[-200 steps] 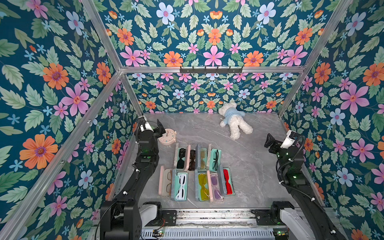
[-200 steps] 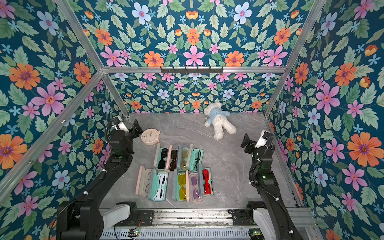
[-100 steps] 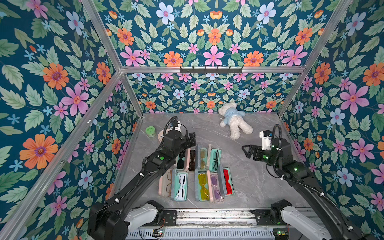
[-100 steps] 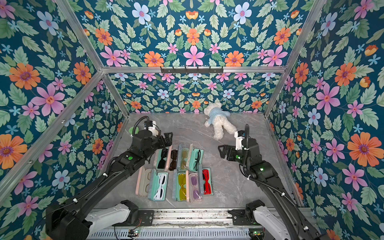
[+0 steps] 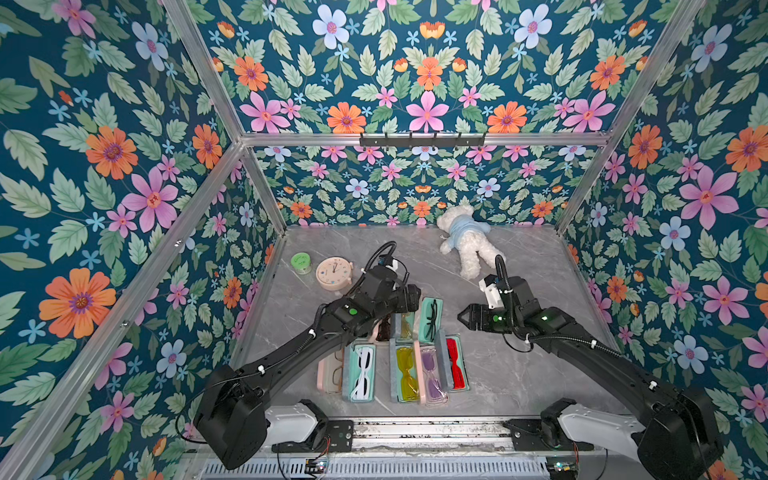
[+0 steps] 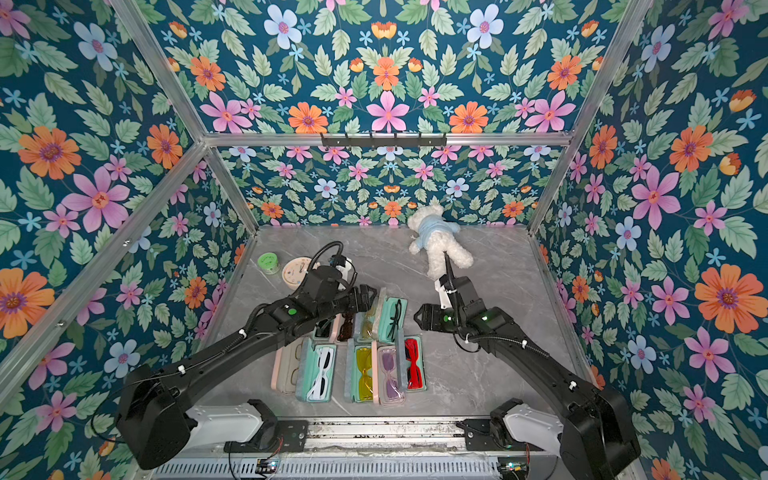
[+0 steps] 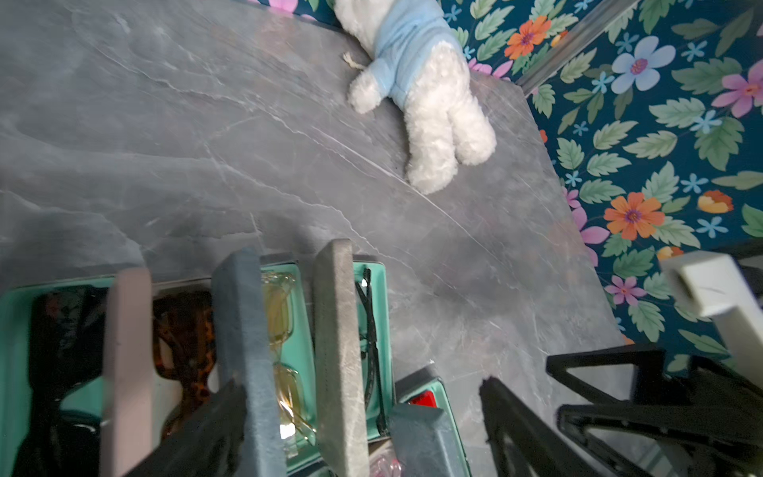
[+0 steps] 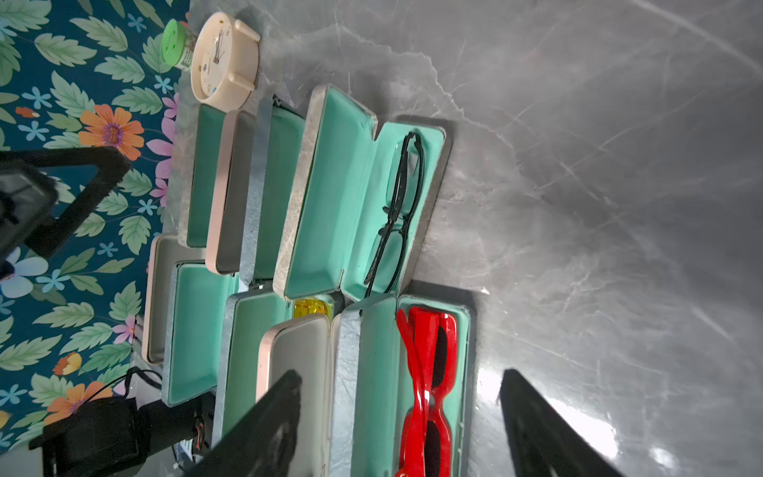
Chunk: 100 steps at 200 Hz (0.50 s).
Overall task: Close the glasses case
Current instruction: Move the glasses case to the center of the board.
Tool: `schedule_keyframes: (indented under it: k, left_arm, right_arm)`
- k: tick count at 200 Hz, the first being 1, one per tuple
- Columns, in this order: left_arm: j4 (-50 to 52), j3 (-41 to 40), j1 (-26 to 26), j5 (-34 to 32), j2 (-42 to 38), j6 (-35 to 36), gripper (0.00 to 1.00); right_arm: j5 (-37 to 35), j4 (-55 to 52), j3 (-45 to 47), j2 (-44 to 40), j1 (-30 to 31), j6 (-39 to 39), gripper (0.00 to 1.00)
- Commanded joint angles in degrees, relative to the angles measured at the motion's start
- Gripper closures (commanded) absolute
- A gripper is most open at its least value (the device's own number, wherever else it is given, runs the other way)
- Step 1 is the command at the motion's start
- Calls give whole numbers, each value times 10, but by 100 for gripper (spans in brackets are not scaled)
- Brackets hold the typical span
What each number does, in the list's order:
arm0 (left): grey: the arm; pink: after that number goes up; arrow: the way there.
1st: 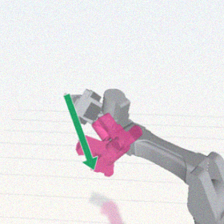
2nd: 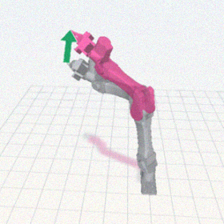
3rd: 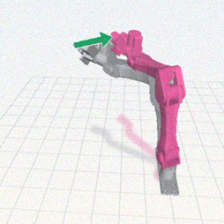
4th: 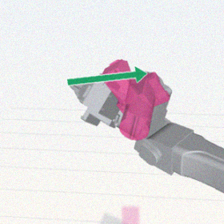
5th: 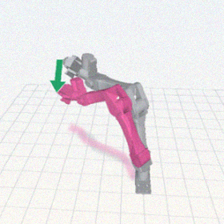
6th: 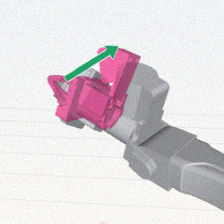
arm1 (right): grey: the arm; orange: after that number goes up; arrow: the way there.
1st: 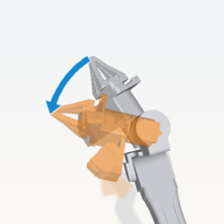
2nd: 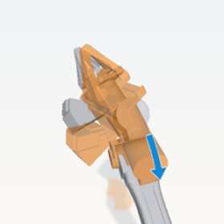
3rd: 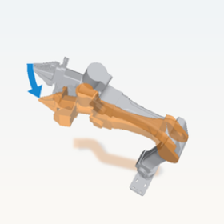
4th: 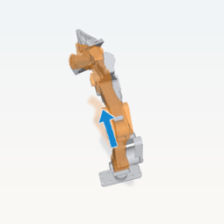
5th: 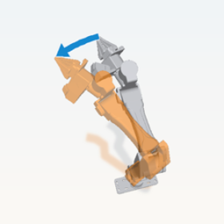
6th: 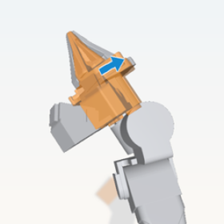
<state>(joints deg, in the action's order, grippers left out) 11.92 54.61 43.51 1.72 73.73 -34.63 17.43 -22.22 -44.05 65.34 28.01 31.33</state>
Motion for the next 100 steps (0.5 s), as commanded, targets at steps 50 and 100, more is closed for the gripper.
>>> schedule_keyframes:
  k: [50, 100]
  left_arm:
    - [-9, -34, 110, -33, -5, -67, 16]
    - [-16, -29, 180, -62, 31, -97, 24]
  right_arm:
    - [13, 9, 136, -95, 22, 64, 46]
    - [-7, 14, 184, -115, 74, 81, 55]
